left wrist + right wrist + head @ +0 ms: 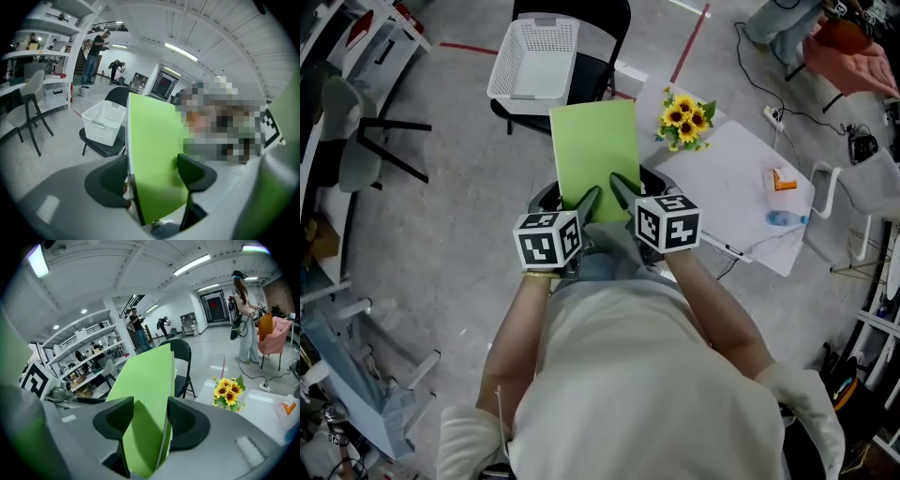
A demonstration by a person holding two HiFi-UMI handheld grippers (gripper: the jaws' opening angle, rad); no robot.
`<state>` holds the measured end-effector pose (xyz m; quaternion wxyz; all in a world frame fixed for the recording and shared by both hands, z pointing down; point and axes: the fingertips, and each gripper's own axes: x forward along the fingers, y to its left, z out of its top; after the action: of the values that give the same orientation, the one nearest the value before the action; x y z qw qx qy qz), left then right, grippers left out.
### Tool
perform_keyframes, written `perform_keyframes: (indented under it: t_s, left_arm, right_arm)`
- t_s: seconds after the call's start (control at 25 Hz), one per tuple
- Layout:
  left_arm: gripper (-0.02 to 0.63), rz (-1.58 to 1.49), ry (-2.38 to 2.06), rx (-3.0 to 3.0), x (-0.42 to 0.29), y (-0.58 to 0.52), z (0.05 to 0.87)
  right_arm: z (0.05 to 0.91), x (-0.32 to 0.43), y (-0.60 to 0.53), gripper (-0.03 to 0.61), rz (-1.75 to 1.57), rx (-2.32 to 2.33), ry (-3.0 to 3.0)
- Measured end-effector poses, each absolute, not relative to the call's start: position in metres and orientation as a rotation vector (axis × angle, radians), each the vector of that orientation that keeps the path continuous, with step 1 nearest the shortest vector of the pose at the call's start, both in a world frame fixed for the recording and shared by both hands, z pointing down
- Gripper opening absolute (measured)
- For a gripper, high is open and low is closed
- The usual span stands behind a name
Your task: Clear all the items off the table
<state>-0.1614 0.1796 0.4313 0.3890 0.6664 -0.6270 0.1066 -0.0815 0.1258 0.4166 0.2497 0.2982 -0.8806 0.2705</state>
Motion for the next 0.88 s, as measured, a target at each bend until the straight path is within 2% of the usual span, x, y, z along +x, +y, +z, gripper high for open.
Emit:
perform_keyframes:
  t_s: [0.88]
  left_arm:
    - [0.336, 0.224, -1.642, 1.637, -0.253, 0.178, 0.436]
  right_arm:
    - [0.420, -0.176, 0.119, 0.222, 0.698, 0.734, -2.415]
